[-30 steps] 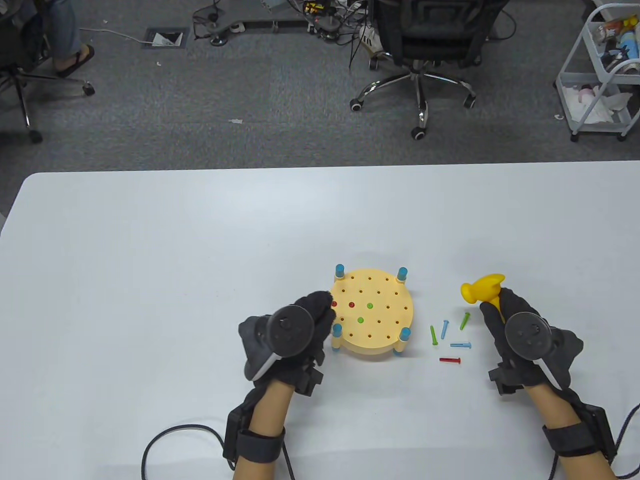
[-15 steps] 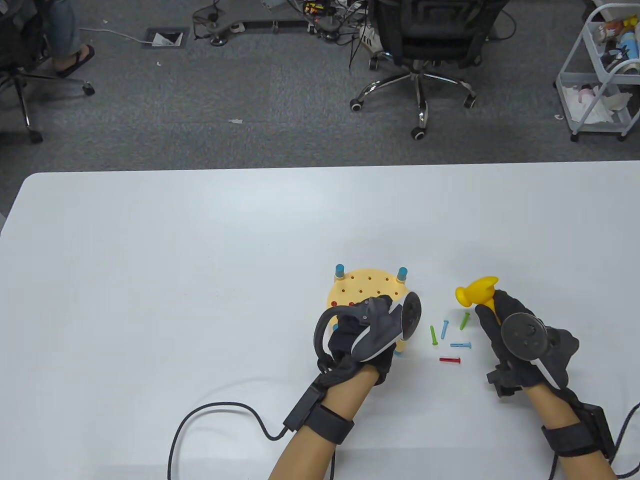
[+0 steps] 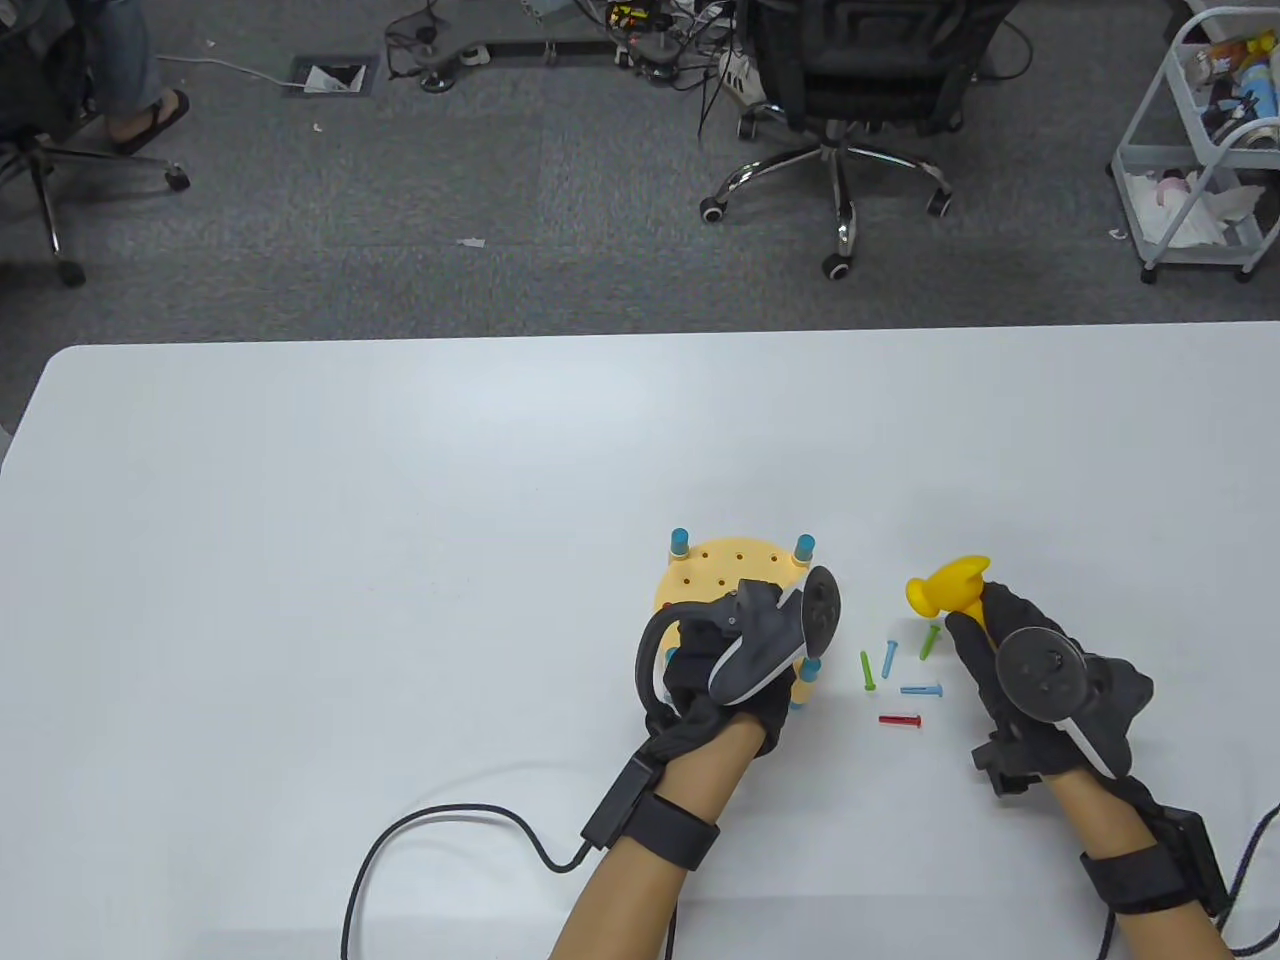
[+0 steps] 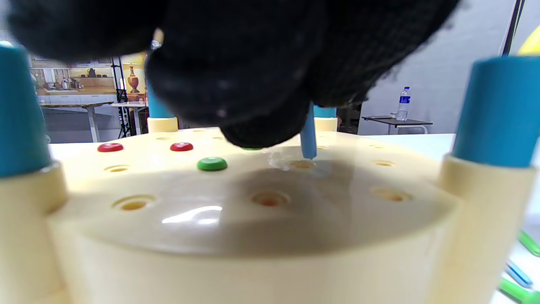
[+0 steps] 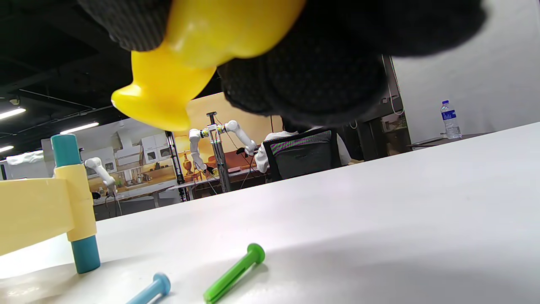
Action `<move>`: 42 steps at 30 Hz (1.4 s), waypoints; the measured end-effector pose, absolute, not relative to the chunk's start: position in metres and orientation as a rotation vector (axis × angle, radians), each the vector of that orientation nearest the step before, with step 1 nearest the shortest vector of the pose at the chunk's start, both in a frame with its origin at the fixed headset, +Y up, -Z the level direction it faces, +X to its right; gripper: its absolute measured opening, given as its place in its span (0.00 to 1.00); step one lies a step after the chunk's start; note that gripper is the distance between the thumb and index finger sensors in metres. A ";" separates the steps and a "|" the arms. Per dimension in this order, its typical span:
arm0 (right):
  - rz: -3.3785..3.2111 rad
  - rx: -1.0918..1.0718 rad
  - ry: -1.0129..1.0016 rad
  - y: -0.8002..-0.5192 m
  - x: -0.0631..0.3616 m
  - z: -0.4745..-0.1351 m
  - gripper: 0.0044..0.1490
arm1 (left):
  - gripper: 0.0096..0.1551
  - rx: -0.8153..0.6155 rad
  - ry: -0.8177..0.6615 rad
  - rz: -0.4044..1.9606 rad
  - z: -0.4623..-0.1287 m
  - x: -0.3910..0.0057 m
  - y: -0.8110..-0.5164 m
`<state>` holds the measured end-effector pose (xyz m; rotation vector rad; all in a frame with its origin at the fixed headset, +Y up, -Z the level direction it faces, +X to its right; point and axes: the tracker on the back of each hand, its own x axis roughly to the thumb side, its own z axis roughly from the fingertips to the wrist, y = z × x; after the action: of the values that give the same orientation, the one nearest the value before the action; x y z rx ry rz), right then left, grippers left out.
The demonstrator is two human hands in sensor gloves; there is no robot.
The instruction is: Hammer toy nails into tap bench
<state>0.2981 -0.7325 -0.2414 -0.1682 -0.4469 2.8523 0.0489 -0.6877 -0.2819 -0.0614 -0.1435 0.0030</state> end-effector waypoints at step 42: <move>2.859 -0.162 -0.434 -0.736 0.295 -0.240 0.42 | 0.36 0.010 -0.171 -0.016 -0.260 0.029 -0.660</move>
<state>0.2946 -0.7361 -0.2402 -0.1625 -0.4335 2.8592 0.0293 -0.6597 -0.2600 0.0105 -0.1715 -0.0162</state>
